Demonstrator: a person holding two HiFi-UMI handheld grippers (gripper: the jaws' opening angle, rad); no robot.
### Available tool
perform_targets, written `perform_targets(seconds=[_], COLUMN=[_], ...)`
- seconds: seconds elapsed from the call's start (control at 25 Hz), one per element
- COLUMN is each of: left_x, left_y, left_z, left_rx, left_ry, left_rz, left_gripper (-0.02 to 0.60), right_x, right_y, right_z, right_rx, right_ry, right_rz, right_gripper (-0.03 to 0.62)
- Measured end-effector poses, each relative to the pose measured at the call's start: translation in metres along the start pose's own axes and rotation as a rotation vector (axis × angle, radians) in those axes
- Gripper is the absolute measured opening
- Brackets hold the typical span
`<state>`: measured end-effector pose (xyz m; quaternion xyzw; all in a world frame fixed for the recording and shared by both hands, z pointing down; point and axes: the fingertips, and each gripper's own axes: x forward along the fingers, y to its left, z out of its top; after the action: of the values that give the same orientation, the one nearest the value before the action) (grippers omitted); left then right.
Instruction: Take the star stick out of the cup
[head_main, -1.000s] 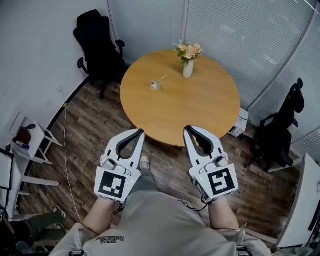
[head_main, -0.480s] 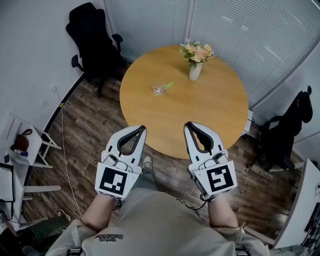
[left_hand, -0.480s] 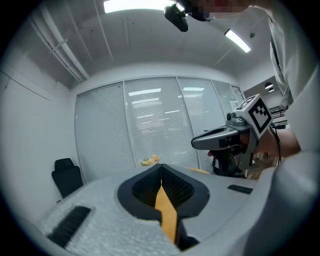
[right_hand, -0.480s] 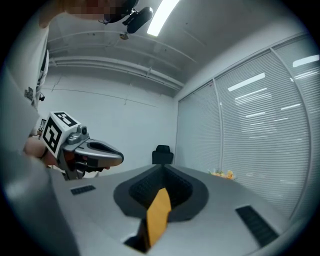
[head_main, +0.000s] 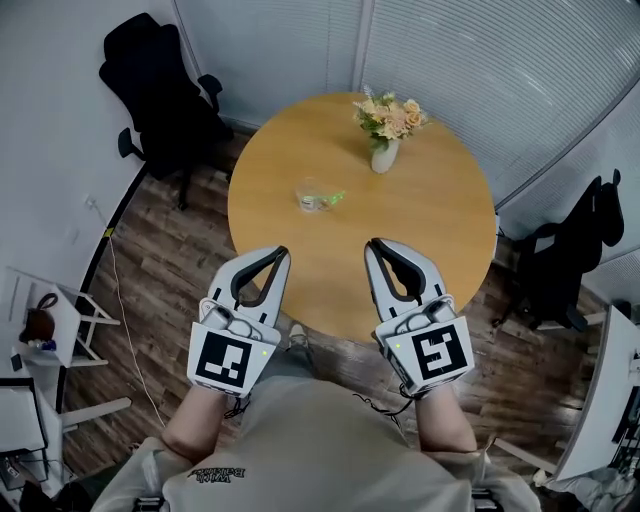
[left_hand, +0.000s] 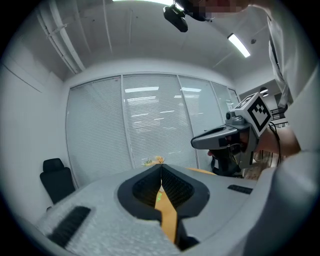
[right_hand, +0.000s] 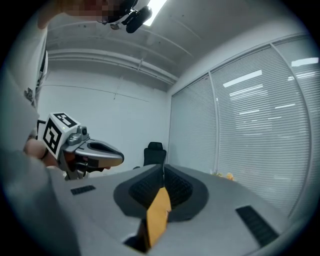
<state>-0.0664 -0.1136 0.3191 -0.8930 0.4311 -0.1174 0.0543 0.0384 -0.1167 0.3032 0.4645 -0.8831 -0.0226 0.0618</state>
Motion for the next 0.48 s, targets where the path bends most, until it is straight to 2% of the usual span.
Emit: perform_targets(seconds=[0.36,0.48], left_x=[0.044,0.056], left_y=[0.063,0.077], left_z=[-0.012,-0.011], left_rx=[0.010,0.002], left_ry=[-0.005,-0.016], left_rz=[-0.067,-0.094], left_gripper=[0.023,0.023], right_x=[0.068,0.083], right_y=[-0.021,-0.030], right_z=[0.002,0.001], right_rx=[0.001,0.005], right_ry=[0.022,0.053], right_rz=[-0.072,-0.124], right_gripper=[0.038,0.038])
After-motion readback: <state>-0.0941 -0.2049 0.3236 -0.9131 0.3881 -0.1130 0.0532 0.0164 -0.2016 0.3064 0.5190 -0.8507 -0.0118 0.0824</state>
